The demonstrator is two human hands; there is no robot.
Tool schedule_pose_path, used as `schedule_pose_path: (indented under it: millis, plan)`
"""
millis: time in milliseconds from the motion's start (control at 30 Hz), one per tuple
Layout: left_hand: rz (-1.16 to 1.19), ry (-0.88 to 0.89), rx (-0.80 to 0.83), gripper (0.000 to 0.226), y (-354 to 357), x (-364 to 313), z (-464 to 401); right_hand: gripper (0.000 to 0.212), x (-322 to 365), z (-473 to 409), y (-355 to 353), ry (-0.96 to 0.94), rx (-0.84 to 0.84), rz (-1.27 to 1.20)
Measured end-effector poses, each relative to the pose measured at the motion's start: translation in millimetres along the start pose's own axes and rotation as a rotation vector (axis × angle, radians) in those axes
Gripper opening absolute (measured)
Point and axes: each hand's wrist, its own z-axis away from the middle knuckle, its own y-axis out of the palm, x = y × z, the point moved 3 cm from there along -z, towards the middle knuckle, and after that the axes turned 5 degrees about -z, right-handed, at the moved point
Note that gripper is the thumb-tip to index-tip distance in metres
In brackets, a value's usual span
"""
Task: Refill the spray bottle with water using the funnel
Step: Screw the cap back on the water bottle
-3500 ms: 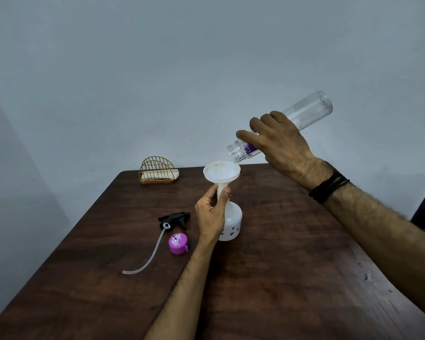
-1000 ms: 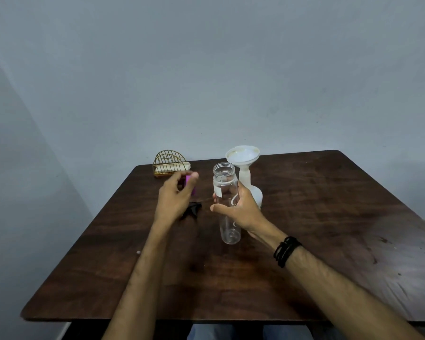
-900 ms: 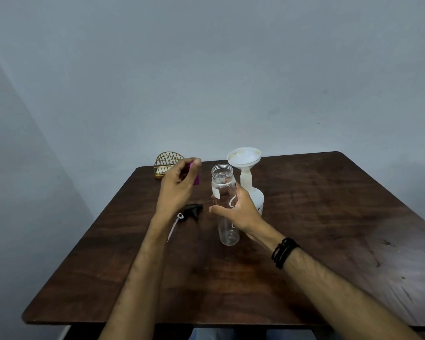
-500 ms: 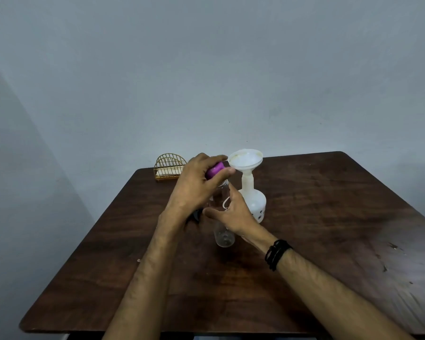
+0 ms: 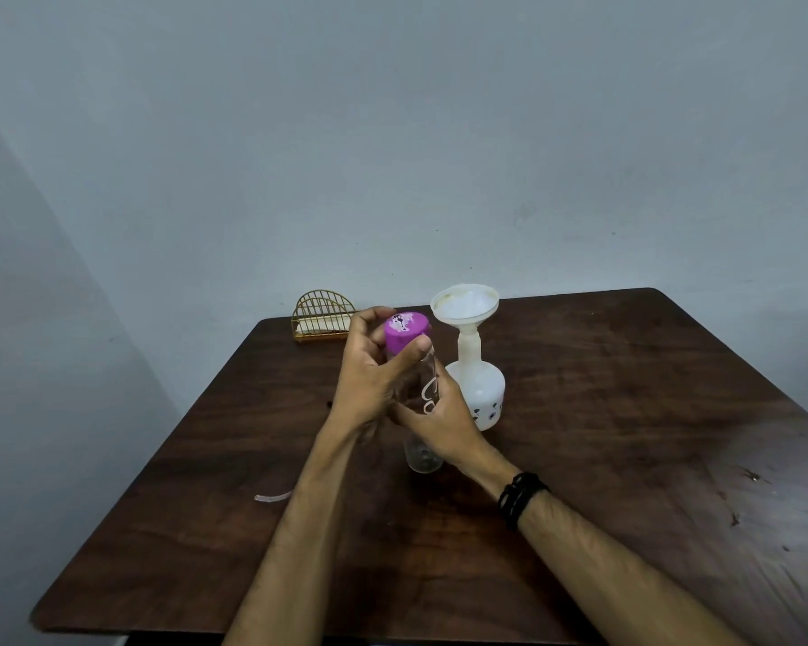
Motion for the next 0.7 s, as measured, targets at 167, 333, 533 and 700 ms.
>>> schedule_pose_path:
  millis: [167, 333, 533, 700]
  plan:
    - [0.238, -0.015, 0.0, 0.056, -0.6, 8.8, 2.9, 0.06, -6.4, 3.0, -0.2, 0.0, -0.003, -0.034]
    - [0.266, 0.001, -0.042, 0.028, 4.4, 13.0, 6.3, 0.058, -14.8, 3.9, 0.0, 0.003, -0.018, -0.06]
    - [0.107, -0.011, -0.073, 0.067, 5.4, 16.8, 9.3, 0.062, -20.7, 4.7, 0.4, 0.031, -0.006, -0.064]
    - [0.031, -0.02, -0.079, 0.075, 10.0, 21.7, 10.0, 0.061, -19.1, 5.0, 1.2, 0.013, -0.023, -0.097]
